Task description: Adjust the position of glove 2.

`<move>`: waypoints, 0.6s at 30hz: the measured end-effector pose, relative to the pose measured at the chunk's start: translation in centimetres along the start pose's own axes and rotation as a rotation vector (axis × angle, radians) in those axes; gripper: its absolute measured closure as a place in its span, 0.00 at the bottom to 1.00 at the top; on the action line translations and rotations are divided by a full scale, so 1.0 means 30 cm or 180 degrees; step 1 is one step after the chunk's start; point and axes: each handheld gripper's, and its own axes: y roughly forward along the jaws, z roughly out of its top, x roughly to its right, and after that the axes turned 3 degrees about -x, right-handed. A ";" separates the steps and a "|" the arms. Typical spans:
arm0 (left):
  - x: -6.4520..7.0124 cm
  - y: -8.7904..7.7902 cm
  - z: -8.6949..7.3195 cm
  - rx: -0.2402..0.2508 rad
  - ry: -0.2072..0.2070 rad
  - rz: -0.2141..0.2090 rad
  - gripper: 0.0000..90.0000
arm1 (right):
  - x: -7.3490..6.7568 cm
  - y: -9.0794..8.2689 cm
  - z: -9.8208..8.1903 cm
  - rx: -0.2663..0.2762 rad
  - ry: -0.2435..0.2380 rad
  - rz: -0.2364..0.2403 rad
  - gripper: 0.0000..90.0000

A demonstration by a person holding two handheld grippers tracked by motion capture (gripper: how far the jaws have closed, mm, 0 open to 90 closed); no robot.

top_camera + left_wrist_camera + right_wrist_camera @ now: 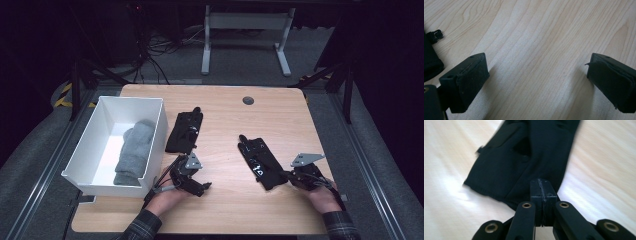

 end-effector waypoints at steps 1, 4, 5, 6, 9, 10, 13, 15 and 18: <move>0.000 0.000 0.000 0.0000 0.0000 0.0000 0.04 | -0.014 0.002 0.003 -0.0003 -0.0041 0.0033 1.00; 0.000 0.000 0.000 0.0001 -0.0002 -0.0001 0.04 | -0.040 0.005 0.009 -0.0009 -0.0103 0.0101 1.00; 0.000 0.000 0.000 0.0002 -0.0002 0.0000 0.04 | -0.052 0.006 0.011 -0.0011 -0.0130 0.0128 1.00; 0.000 0.000 0.000 0.0001 -0.0002 -0.0002 0.04 | -0.067 0.006 0.013 -0.0014 -0.0165 0.0153 1.00; 0.000 0.000 0.000 0.0001 -0.0001 -0.0001 0.04 | -0.100 0.006 0.013 -0.0014 -0.0237 0.0240 1.00; 0.000 0.000 0.000 0.0000 -0.0001 0.0000 0.04 | -0.108 0.006 0.012 -0.0012 -0.0247 0.0263 1.00; 0.001 0.000 0.000 0.0000 -0.0005 0.0002 0.04 | -0.144 0.000 0.005 -0.0013 -0.0316 0.0361 1.00; 0.001 0.000 0.000 0.0000 -0.0005 0.0002 0.04 | -0.167 -0.006 -0.003 -0.0013 -0.0349 0.0415 1.00; 0.001 0.000 0.000 0.0000 -0.0004 0.0003 0.04 | -0.181 -0.013 -0.011 -0.0014 -0.0373 0.0418 1.00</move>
